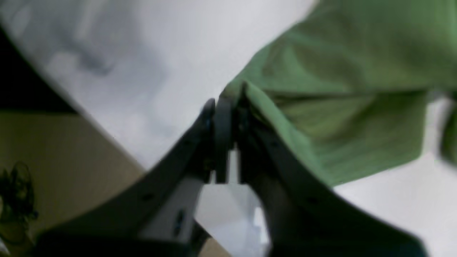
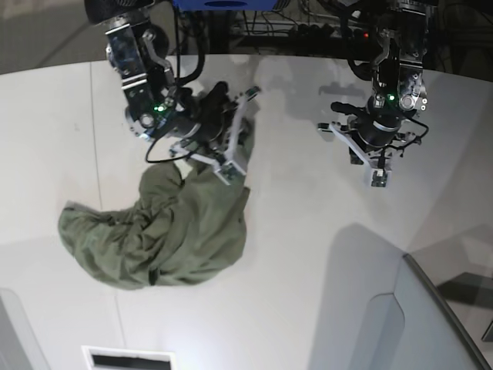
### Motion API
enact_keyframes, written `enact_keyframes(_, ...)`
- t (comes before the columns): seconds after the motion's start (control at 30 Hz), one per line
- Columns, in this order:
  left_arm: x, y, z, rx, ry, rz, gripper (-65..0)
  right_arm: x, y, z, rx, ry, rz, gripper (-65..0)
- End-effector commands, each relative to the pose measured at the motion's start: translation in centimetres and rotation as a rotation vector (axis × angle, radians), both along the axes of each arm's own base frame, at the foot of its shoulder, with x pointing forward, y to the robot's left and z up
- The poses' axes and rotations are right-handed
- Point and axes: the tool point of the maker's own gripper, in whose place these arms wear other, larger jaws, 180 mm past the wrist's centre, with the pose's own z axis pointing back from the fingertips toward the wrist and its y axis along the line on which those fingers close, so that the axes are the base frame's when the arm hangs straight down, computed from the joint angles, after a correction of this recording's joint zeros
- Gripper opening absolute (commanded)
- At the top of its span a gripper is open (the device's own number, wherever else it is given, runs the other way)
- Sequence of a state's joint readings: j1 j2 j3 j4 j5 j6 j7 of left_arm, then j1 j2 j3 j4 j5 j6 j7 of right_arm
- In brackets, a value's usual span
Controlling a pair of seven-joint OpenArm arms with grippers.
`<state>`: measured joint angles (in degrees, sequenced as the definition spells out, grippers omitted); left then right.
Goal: Layout the t-shirt on the table in an organized manner, then fold the t-shirt properly
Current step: 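Grasp the green t-shirt with the right gripper and lift it, then drag the held shirt up and across the table with the right gripper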
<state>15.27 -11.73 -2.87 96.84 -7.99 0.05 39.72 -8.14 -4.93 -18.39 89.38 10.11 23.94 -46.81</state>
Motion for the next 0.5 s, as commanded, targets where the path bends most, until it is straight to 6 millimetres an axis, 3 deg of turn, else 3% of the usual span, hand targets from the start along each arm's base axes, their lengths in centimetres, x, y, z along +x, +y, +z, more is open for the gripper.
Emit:
enact_keyframes(0.0,0.9,0.2,0.8,0.003,-0.034,0.003,-65.0,1.3,0.4,1.7,0.025,-0.057,-0.004,-53.0)
enact_keyframes(0.1,0.8,0.4,0.2,0.005,-0.018,0.009,-65.0,0.9,-0.5,2.8,0.002,-0.076,-0.003,-37.5)
enact_keyframes(0.17,0.5,0.7,-0.3,0.010,-0.003,0.011,-65.0,1.7,-1.8,4.5,-0.014,-0.142,-0.006,-25.2)
enact_keyframes(0.23,0.2,1.1,-0.7,0.016,0.013,0.015,-65.0,2.9,-3.3,5.0,-0.028,-0.162,-0.065,-18.0)
enact_keyframes(0.3,-0.1,2.5,-0.9,0.024,0.022,0.043,-65.0,5.8,-5.2,5.3,-0.028,-0.184,-0.171,-17.0)
enact_keyframes(0.47,-1.5,6.9,-0.8,0.038,0.023,0.189,-65.0,9.8,-7.4,2.1,-0.031,-0.149,-0.256,-16.8)
